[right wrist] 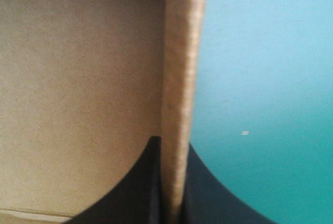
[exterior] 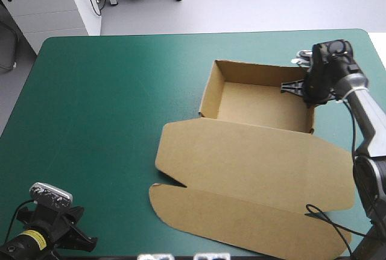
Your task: Fold the box
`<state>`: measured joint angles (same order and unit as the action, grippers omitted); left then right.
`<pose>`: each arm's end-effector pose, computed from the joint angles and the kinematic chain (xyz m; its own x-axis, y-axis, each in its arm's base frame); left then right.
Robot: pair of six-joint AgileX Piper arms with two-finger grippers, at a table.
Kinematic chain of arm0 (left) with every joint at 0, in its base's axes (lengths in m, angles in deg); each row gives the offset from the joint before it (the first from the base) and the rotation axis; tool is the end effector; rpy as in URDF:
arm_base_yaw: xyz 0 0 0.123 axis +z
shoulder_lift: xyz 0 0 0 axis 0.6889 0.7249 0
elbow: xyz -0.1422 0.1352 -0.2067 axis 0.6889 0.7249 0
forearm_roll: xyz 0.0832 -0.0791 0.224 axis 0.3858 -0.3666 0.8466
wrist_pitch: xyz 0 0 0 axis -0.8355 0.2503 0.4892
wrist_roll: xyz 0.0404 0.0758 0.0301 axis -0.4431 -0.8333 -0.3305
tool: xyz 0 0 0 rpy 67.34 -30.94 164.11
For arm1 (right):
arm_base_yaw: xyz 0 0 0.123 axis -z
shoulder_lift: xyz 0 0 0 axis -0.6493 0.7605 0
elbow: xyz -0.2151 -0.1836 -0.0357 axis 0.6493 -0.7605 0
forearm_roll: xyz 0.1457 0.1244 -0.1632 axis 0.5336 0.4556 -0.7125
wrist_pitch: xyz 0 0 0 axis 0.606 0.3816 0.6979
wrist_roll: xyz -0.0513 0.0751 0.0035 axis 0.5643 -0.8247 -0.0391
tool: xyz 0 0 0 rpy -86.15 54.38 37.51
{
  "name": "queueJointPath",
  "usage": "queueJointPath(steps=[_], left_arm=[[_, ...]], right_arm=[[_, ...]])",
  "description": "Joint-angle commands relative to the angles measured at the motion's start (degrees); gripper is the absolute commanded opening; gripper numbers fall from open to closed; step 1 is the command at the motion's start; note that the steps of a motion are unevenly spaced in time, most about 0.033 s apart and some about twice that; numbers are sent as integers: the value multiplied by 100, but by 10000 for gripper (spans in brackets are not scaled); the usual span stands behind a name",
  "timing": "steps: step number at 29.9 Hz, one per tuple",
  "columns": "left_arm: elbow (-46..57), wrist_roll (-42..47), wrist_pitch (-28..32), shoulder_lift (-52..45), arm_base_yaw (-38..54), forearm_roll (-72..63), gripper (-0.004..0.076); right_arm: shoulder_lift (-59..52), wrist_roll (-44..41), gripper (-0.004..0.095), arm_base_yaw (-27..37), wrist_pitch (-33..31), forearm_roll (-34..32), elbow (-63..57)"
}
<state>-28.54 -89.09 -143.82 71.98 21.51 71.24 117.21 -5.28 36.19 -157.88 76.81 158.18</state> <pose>0.0406 -0.0096 0.2622 -0.6675 0.3256 -0.6696 0.3663 0.9266 0.0853 0.3725 0.0171 0.3060 -0.9518 0.1286 -0.2786 0.1510 0.9867 -0.0604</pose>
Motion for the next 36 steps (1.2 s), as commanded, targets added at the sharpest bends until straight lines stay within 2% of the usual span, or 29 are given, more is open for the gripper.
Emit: queueJointPath(steps=[1,12,17,26,29,34,36], left_arm=[[-136,10,275,65,-44,6,-8],[-136,10,275,65,-44,6,-8],[-136,10,275,65,-44,6,-8],[-136,10,275,65,-44,6,-8],[-136,10,275,65,-44,6,-8],[-136,10,275,65,-44,6,-8],[-136,10,275,65,-44,6,-8]], right_arm=[[-432,292,-19,728,-96,-278,129],[-421,704,-19,2837,84,-344,129],[-421,705,-19,3292,188,-270,129],[-421,743,2,3353,524,-342,129],[-421,857,75,3353,536,-332,129],[-421,1160,322,3353,491,-203,129],[-421,1284,393,3353,450,-191,129]])
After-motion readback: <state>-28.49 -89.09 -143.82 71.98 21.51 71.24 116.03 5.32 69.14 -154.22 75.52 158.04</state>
